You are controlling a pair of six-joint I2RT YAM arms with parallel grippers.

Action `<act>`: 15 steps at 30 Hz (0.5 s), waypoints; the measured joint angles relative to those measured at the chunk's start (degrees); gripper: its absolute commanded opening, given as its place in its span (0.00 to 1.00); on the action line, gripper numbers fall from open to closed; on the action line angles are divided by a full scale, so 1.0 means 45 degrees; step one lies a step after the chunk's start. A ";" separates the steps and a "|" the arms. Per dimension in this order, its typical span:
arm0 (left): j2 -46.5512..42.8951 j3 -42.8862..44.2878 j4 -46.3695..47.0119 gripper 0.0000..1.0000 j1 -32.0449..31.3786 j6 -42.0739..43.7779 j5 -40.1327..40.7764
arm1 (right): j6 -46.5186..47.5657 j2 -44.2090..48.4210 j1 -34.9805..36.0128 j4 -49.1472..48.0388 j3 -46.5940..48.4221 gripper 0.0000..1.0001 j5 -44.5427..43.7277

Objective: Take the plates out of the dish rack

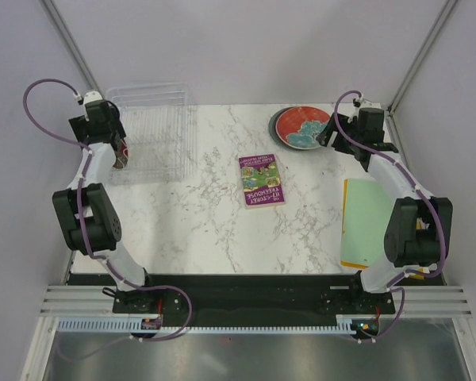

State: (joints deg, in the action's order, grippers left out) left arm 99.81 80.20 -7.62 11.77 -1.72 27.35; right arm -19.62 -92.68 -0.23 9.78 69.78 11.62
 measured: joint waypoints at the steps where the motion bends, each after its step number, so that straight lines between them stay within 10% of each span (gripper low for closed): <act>1: 0.0097 0.0000 -0.0015 0.95 0.0121 -0.0131 -0.0194 | 0.0000 0.0000 0.0000 -0.0058 0.0000 0.85 0.0068; 15: 0.0918 -0.0010 0.0044 0.80 0.1219 -0.0986 -0.3133 | -0.0019 -0.0112 0.0000 -0.0588 -0.0194 0.84 0.0675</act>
State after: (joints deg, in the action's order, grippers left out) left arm 103.94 80.16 -7.42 17.26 -6.15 13.26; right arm -19.70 -93.19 -0.23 7.14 68.90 14.66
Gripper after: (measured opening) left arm 0.841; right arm 0.845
